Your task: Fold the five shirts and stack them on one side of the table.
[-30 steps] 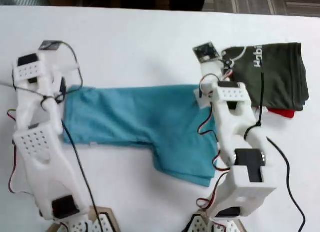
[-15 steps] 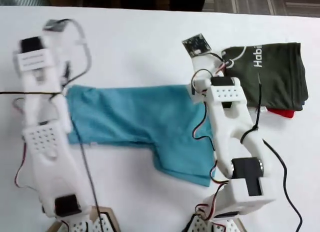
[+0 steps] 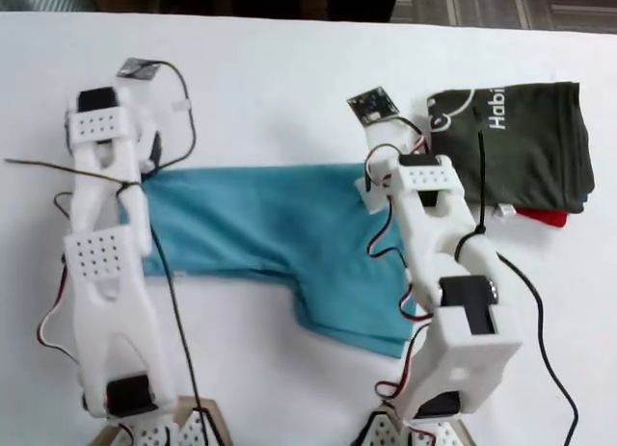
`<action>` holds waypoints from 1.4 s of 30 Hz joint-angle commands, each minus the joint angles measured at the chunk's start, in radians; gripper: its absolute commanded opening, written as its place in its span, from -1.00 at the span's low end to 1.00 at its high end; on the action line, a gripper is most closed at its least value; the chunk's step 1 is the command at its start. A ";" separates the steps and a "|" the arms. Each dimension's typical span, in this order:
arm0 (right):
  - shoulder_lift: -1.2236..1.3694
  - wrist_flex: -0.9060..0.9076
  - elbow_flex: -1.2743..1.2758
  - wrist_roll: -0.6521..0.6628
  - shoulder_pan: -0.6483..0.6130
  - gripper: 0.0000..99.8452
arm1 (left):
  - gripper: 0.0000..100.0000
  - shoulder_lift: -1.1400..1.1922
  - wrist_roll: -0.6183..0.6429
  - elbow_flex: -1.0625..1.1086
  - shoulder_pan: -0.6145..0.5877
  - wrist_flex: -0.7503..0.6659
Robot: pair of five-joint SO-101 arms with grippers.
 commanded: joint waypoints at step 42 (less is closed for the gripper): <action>-0.955 -0.076 0.775 0.002 -0.005 -0.96 | -0.95 -0.957 -0.080 1.434 -0.031 -0.411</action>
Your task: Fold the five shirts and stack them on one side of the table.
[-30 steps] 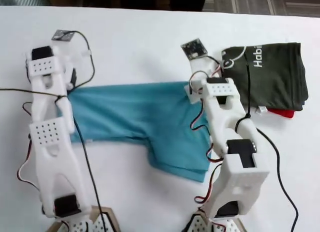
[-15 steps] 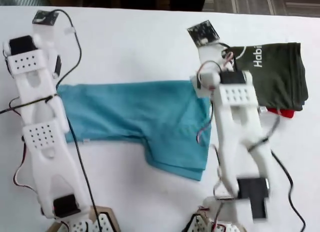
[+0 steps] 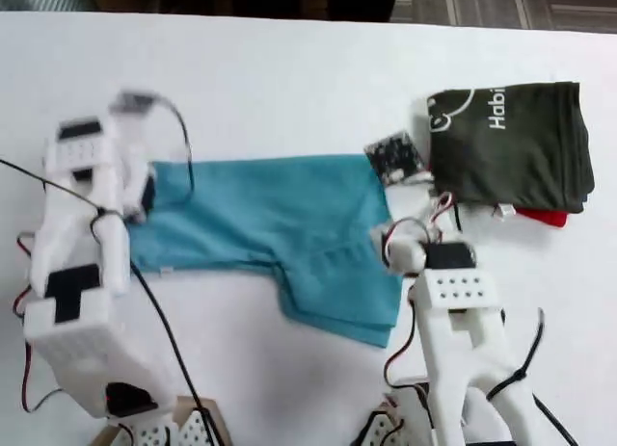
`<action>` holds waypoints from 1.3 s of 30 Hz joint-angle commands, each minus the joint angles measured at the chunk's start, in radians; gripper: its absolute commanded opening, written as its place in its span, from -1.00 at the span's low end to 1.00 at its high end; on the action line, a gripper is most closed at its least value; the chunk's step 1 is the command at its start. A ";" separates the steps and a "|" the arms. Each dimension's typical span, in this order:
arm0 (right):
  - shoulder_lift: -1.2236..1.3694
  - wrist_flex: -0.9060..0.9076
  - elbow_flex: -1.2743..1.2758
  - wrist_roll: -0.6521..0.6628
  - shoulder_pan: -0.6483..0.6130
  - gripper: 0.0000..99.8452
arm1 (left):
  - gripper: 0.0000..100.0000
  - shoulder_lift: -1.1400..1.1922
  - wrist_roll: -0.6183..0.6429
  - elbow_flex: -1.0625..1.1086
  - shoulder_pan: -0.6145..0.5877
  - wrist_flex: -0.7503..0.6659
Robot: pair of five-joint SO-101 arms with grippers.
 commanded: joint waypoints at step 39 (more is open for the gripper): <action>-0.469 0.386 0.106 0.170 -0.045 -0.95 | -0.95 -0.055 0.032 0.245 -0.141 -0.209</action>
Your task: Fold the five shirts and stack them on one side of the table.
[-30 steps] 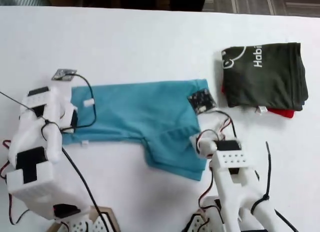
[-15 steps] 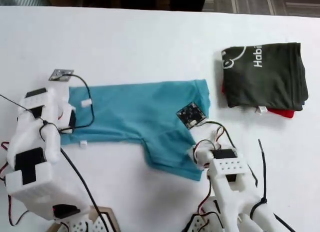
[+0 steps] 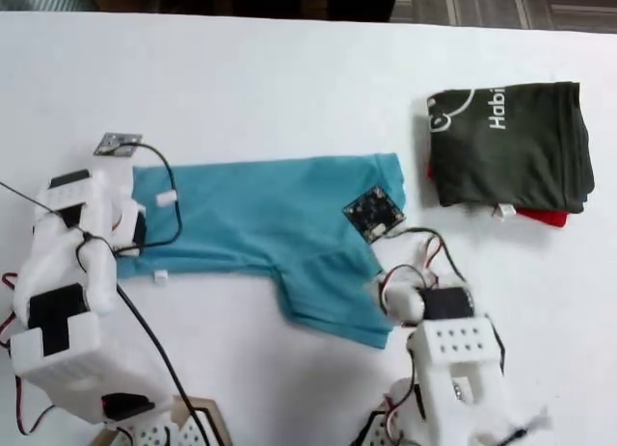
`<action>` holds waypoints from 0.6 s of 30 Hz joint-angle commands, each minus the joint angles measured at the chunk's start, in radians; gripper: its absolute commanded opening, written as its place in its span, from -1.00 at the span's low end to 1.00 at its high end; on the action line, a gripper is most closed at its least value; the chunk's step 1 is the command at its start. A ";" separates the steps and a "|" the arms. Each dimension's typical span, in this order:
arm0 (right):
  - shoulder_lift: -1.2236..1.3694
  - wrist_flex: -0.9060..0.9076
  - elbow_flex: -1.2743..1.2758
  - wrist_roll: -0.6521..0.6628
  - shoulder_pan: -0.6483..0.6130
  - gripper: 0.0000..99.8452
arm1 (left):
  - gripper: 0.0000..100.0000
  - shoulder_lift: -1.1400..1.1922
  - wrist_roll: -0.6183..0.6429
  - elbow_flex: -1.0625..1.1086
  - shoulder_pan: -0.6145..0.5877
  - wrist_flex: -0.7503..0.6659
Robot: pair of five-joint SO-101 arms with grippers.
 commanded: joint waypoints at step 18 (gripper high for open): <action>0.113 0.315 -0.103 0.160 -0.424 -0.58 | -0.95 0.009 0.052 0.005 -0.038 -0.018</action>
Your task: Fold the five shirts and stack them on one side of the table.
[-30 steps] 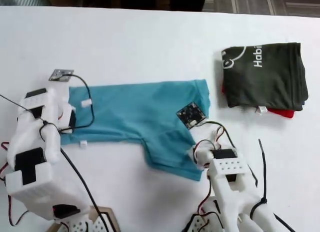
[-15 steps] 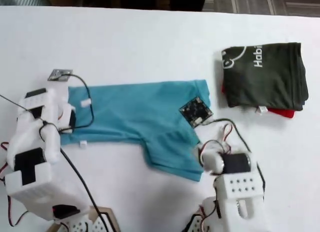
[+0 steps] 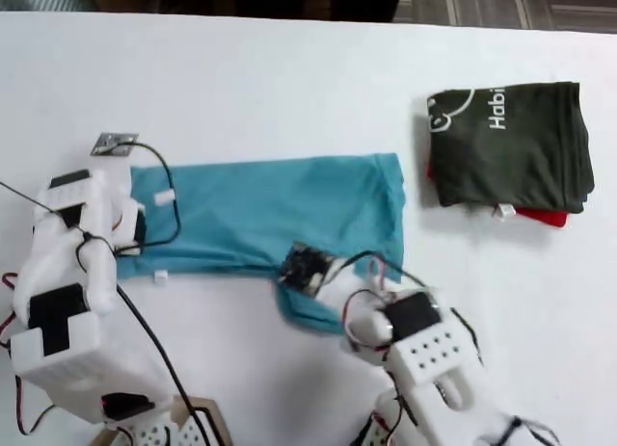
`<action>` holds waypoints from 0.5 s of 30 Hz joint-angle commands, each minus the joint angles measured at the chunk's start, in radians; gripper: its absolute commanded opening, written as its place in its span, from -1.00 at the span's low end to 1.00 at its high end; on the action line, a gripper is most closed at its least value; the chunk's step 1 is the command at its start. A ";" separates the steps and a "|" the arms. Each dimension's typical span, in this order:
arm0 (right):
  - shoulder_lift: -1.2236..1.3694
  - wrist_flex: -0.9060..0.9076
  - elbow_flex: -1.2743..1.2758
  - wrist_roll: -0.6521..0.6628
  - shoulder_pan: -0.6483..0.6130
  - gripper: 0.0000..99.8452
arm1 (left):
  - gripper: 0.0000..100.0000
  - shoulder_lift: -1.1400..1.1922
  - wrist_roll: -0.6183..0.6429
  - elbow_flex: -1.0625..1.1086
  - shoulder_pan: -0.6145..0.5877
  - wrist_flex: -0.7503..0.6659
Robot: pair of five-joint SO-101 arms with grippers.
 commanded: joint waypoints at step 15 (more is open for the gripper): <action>0.426 -0.188 -0.054 -0.002 -0.065 -0.58 | -0.95 0.011 0.008 0.005 -0.038 -0.017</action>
